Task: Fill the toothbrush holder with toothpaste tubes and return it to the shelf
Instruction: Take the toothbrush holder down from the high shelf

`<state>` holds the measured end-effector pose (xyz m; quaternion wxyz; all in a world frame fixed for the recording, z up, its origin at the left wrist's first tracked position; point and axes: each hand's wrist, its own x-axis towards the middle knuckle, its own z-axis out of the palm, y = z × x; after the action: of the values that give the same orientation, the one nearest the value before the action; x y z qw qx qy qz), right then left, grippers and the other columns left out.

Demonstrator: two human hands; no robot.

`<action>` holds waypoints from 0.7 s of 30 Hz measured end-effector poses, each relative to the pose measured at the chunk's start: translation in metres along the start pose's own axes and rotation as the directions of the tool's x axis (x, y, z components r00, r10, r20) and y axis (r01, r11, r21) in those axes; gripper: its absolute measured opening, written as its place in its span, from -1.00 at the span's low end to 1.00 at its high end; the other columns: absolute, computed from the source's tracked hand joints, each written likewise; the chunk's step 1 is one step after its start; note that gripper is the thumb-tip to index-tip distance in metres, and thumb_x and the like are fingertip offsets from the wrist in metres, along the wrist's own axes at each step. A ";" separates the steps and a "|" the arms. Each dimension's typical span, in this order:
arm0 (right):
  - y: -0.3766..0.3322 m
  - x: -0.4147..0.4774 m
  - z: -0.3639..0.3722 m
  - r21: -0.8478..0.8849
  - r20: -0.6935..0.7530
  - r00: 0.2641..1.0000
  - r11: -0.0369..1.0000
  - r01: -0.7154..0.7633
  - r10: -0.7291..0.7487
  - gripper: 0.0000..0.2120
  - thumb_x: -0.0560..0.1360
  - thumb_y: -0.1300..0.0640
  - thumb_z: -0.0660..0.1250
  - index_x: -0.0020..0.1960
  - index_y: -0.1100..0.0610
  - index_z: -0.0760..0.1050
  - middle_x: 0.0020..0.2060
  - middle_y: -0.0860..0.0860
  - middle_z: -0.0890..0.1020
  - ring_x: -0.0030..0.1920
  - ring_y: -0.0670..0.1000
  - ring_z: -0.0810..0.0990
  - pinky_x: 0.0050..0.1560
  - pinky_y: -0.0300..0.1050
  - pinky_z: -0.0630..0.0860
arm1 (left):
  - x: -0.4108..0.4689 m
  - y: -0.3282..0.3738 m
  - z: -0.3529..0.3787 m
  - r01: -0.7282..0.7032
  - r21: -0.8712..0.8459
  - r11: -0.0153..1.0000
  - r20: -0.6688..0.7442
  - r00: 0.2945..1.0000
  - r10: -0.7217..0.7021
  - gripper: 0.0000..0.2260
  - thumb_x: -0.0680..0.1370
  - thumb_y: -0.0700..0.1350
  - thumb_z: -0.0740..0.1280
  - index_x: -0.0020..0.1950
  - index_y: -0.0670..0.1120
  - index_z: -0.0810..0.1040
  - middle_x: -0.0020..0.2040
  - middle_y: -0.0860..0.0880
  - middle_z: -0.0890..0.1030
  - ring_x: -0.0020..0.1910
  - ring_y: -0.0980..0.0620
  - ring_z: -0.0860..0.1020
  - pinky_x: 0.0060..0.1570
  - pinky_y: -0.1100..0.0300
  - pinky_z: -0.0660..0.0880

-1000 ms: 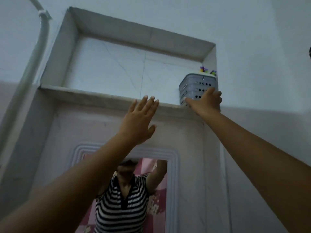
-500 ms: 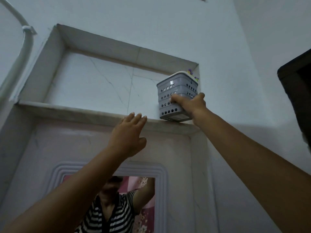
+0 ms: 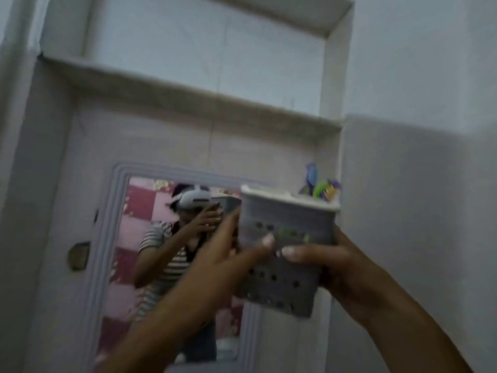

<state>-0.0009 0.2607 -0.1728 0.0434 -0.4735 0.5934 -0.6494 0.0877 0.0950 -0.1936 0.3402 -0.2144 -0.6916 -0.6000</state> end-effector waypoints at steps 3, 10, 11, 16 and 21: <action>0.075 -0.045 0.014 0.116 0.028 0.997 0.991 -0.070 0.067 -0.34 0.12 0.43 0.49 0.20 0.11 0.59 0.06 0.14 0.72 0.07 0.15 0.69 -0.02 0.00 0.67 | -0.074 -0.067 0.004 0.159 0.040 0.986 0.055 0.985 -0.162 -0.42 0.49 -0.25 0.38 0.43 0.12 0.29 0.25 0.26 0.58 0.25 0.26 0.53 0.10 0.34 0.51; 0.276 -0.177 0.042 0.182 -0.044 0.873 0.863 -0.472 0.486 0.19 -0.15 0.23 0.75 0.37 0.25 0.25 0.17 0.21 0.62 0.09 0.00 0.67 -0.09 -0.21 0.64 | -0.221 -0.171 -0.077 0.613 0.268 0.743 -0.125 0.787 -0.604 -0.72 0.47 -0.05 0.41 0.15 0.19 0.59 0.12 0.21 0.64 0.16 0.21 0.57 0.15 0.22 0.50; 0.297 -0.194 0.049 0.165 -0.020 0.848 0.838 -0.520 0.530 0.18 -0.09 0.40 0.71 0.40 0.27 0.17 0.19 0.19 0.59 0.06 -0.08 0.67 -0.11 -0.26 0.63 | -0.244 -0.182 -0.093 0.657 0.242 0.714 -0.222 0.754 -0.618 -0.76 0.50 -0.13 0.40 0.10 0.17 0.61 0.08 0.20 0.66 0.10 0.17 0.61 0.09 0.22 0.53; 0.364 -0.245 0.076 0.382 0.016 0.662 0.607 -0.697 0.750 -0.24 0.27 0.32 0.56 0.39 0.02 0.37 0.20 0.11 0.62 0.16 0.08 0.66 -0.08 -0.14 0.66 | -0.355 -0.231 -0.137 0.864 0.302 0.403 -0.537 0.503 -0.677 -0.79 0.52 -0.21 0.37 -0.04 0.13 0.60 -0.05 0.12 0.69 -0.12 0.27 0.62 -0.04 0.18 0.57; 0.366 -0.239 0.097 0.590 0.183 0.448 0.267 -0.762 0.875 -0.56 0.33 -0.23 0.32 0.04 0.00 0.70 -0.02 0.21 0.73 -0.02 0.33 0.65 0.28 0.48 0.34 | -0.396 -0.272 -0.142 0.880 0.449 0.155 -0.605 0.427 -0.672 -0.81 0.51 -0.12 0.38 0.12 0.04 0.59 0.08 0.07 0.64 -0.17 0.17 0.59 -0.14 0.19 0.55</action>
<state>0.0098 0.2316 -0.6193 0.4658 0.0048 0.5140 -0.7203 0.1942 -0.0508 -0.6607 0.1192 0.4109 -0.8188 -0.3828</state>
